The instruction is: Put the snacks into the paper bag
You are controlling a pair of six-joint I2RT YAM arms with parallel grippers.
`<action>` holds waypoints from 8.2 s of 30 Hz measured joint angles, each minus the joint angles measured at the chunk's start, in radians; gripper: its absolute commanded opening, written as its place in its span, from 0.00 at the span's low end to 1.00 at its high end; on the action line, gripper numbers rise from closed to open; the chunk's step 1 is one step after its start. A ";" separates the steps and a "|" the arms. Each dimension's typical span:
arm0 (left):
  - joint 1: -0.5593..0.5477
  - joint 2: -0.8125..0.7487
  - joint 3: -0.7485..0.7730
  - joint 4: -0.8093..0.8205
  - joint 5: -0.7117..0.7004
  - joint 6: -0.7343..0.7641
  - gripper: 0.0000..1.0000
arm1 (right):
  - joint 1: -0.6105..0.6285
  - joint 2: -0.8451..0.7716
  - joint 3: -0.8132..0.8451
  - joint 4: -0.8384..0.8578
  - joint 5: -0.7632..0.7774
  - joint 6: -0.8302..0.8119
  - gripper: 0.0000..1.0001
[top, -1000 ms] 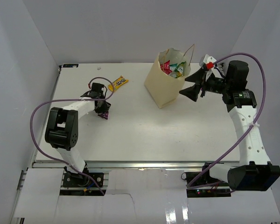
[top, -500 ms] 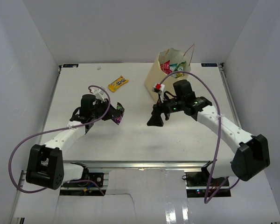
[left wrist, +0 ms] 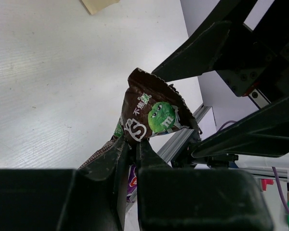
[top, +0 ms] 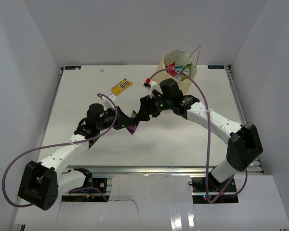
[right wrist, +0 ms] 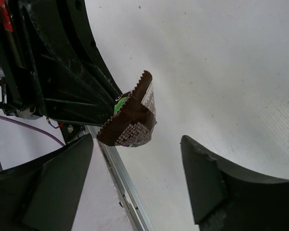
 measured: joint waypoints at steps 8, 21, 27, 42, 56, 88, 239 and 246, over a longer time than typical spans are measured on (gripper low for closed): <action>-0.003 -0.010 -0.001 0.006 0.023 -0.014 0.19 | 0.003 0.051 0.004 0.050 -0.050 0.048 0.57; 0.000 -0.002 -0.001 0.010 0.047 0.000 0.54 | -0.004 0.074 0.018 0.069 -0.186 -0.008 0.08; 0.000 -0.021 -0.002 0.005 0.048 0.042 0.67 | -0.044 0.069 0.026 0.069 -0.315 -0.096 0.08; 0.000 -0.080 0.043 -0.053 0.138 0.197 0.77 | -0.170 0.020 0.187 -0.031 -0.504 -0.327 0.08; 0.035 -0.013 0.220 -0.226 -0.252 0.264 0.87 | -0.631 -0.064 0.669 0.044 -0.057 -0.397 0.08; 0.208 0.759 0.763 -0.245 -0.319 0.346 0.88 | -0.588 0.079 0.491 -0.063 -0.006 -0.667 0.95; -0.013 -0.629 -0.151 -0.156 -0.208 0.126 0.85 | -0.568 0.321 0.518 0.230 -0.214 -0.197 0.91; -0.013 -0.618 -0.145 -0.184 -0.244 0.128 0.98 | -0.644 0.239 0.579 -0.042 -0.150 -0.330 0.90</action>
